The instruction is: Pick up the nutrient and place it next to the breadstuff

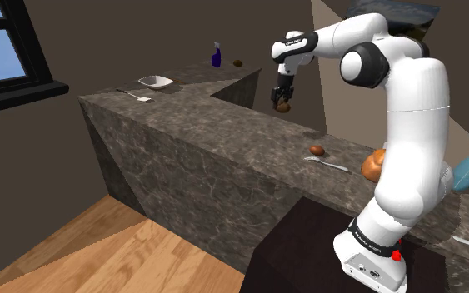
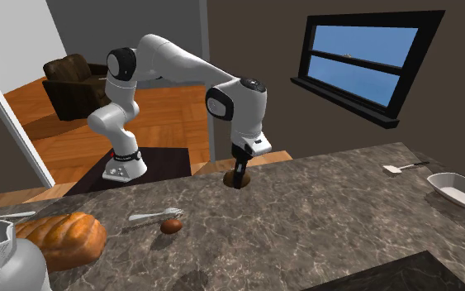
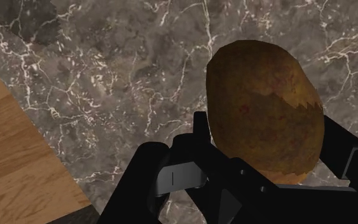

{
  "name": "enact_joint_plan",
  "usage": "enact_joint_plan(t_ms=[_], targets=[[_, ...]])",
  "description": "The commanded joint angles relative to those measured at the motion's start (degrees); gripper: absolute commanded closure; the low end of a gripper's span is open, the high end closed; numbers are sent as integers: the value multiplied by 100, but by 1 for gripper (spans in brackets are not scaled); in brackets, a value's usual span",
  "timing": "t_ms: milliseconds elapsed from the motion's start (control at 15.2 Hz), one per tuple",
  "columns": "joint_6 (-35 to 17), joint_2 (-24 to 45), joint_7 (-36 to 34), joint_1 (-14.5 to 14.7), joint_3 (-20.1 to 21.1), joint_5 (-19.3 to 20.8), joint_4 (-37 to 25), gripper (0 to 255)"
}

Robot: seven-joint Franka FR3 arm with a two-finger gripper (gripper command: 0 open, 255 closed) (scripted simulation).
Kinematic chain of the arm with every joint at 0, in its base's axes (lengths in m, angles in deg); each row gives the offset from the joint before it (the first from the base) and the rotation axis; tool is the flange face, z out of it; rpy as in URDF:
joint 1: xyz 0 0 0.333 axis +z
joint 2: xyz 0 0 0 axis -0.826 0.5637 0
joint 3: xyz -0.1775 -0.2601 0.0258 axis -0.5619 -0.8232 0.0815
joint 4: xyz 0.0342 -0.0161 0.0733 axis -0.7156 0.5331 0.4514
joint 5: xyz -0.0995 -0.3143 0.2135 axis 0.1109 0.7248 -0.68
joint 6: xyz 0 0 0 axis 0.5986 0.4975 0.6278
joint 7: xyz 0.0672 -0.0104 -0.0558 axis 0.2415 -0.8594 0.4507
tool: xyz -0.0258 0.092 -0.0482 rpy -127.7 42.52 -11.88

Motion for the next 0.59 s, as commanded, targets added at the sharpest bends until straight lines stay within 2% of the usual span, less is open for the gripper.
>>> enact_joint_plan(t_ms=[0, 528], targets=[[135, -34, -4, -9, -10, 14, -100, 255], [663, -116, -41, -36, -32, 51, -553, 255]])
